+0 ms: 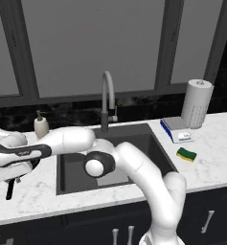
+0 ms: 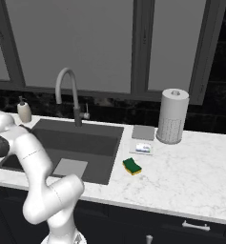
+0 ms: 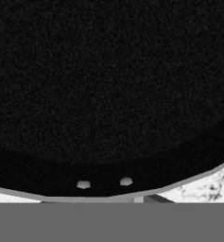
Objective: Pick the pan and sponge and place them into the sink. Then turn on the water.
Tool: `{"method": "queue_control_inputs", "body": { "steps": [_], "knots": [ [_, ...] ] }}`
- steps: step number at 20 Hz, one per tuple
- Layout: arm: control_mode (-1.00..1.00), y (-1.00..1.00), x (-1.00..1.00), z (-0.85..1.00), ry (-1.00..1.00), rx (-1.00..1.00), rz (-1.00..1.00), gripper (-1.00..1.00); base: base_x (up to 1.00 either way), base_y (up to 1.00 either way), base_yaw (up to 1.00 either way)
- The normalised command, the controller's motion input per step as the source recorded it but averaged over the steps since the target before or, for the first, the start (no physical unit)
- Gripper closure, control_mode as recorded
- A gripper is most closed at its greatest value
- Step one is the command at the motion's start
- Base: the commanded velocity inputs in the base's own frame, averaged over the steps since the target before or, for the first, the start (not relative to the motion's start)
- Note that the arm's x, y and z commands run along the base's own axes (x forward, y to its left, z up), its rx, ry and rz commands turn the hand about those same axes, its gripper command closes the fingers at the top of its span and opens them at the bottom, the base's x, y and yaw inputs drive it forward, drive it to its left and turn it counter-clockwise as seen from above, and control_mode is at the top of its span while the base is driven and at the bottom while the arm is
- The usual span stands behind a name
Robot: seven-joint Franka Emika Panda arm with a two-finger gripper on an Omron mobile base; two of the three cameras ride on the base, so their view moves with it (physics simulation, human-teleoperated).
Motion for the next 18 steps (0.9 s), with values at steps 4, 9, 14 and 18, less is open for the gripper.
{"method": "queue_control_inputs", "body": {
  "steps": [4,9,14,18],
  "knots": [
    [-1.0,-0.79,-0.13,0.0,-0.05,0.0,-0.03,1.0,0.0,0.0,0.0],
    [-1.0,-0.62,-0.22,0.06,-0.11,0.06,-0.08,1.0,0.0,0.0,0.0],
    [-1.0,-0.49,-0.28,0.18,-0.11,0.08,-0.1,1.0,0.0,0.0,0.0],
    [-1.0,-0.48,-0.16,0.31,-0.02,0.11,-0.13,1.0,0.0,0.0,0.0]
  ]
}}
